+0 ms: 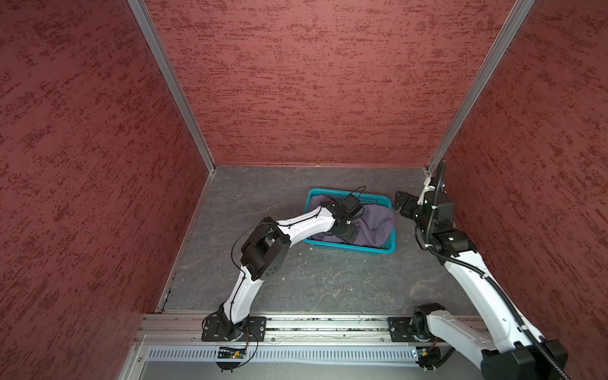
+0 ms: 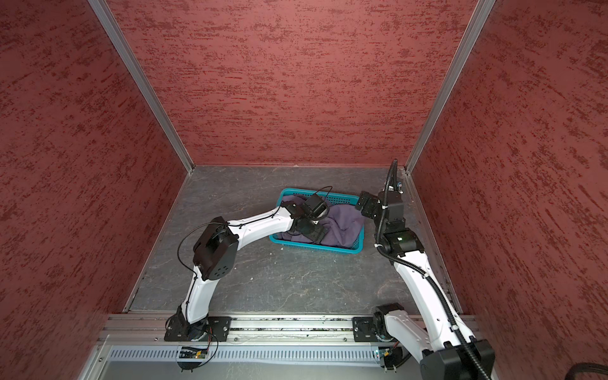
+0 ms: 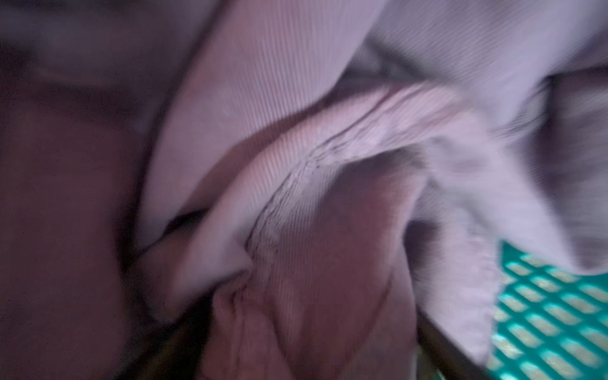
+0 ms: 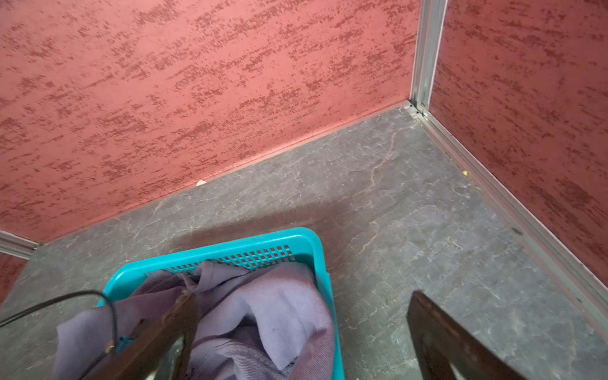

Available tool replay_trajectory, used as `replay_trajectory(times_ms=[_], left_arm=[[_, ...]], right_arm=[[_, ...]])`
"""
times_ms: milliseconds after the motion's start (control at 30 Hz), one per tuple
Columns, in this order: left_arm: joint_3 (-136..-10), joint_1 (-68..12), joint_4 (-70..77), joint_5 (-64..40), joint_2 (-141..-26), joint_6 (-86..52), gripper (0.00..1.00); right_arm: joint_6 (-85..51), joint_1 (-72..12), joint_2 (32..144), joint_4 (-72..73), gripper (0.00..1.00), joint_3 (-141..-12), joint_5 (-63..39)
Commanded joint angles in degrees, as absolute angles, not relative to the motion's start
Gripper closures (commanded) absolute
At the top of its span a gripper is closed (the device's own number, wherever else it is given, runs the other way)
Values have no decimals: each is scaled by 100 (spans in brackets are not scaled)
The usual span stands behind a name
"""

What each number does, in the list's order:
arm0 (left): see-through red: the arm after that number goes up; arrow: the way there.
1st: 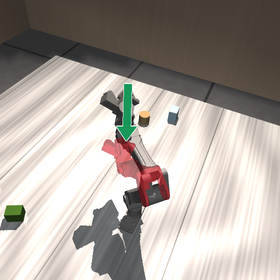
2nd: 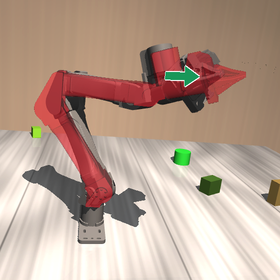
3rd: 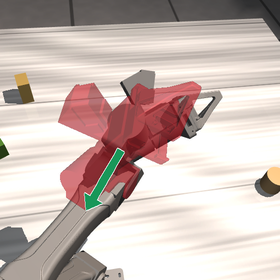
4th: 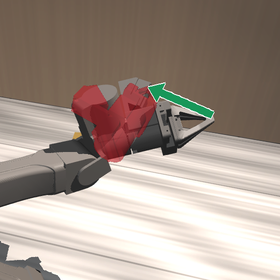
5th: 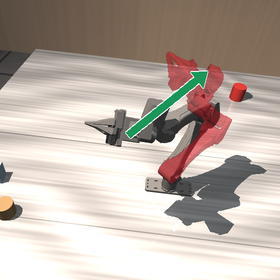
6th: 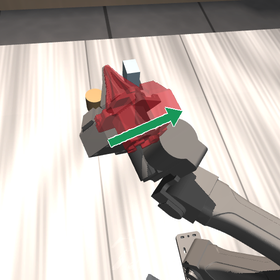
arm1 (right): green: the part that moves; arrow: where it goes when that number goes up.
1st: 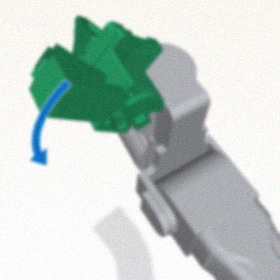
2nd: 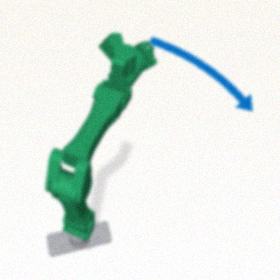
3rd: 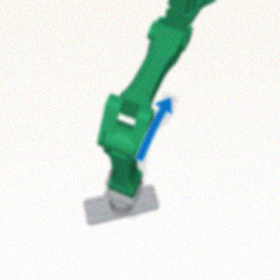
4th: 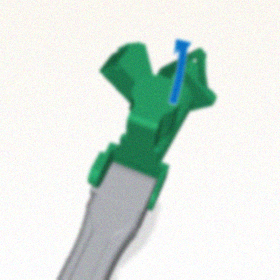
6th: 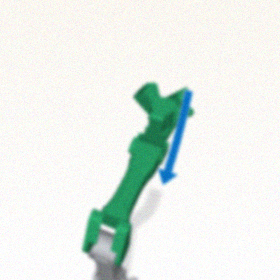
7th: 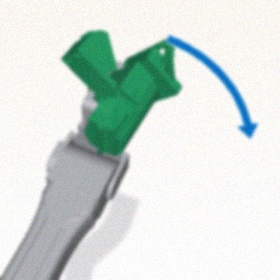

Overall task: Fold and stack the trousers
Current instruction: Pick up the trousers from the basket, then place the trousers at the middle-left of the table.

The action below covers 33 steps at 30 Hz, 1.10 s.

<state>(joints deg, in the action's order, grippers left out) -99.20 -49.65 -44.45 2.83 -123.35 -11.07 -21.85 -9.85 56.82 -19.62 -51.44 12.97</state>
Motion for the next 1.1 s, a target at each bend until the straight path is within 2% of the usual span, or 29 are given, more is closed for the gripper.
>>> replay_trajectory(times_ms=[0,33,100,300,467,633,767,900,1067], left_arm=[[-10234,-4854,-4579,142,-12187,-1082,83],[-10321,-4809,-4595,128,-12061,-1058,91],[-10604,-4674,-4646,175,-11720,-990,100],[-11467,-3834,-4620,-75,-10275,-1060,100],[-11682,-3470,-4447,1004,-8956,-556,100],[-10592,-2890,-3596,1824,-7239,-554,100],[-9594,-2297,-3219,1969,-6207,-779,100],[-9131,-1885,-3605,1681,-6033,-1096,100],[-8437,-1597,-3933,1085,-6426,-1501,100]], right_arm=[[-2214,-976,5604,-2123,1,-5023,1645],[-2209,-971,5591,-2102,1,-4998,1659],[-2232,-975,5589,-2060,1,-4977,1678],[-2320,-973,5669,-1884,1,-4941,1613],[-2363,-971,5795,-1828,1,-4878,1486],[-2455,-968,5979,-1712,1,-4815,1334],[-2579,-975,6192,-1573,1,-4823,1085],[-2669,-969,6488,-1558,1,-4964,744],[-2766,-975,6629,-1561,1,-4998,554]])
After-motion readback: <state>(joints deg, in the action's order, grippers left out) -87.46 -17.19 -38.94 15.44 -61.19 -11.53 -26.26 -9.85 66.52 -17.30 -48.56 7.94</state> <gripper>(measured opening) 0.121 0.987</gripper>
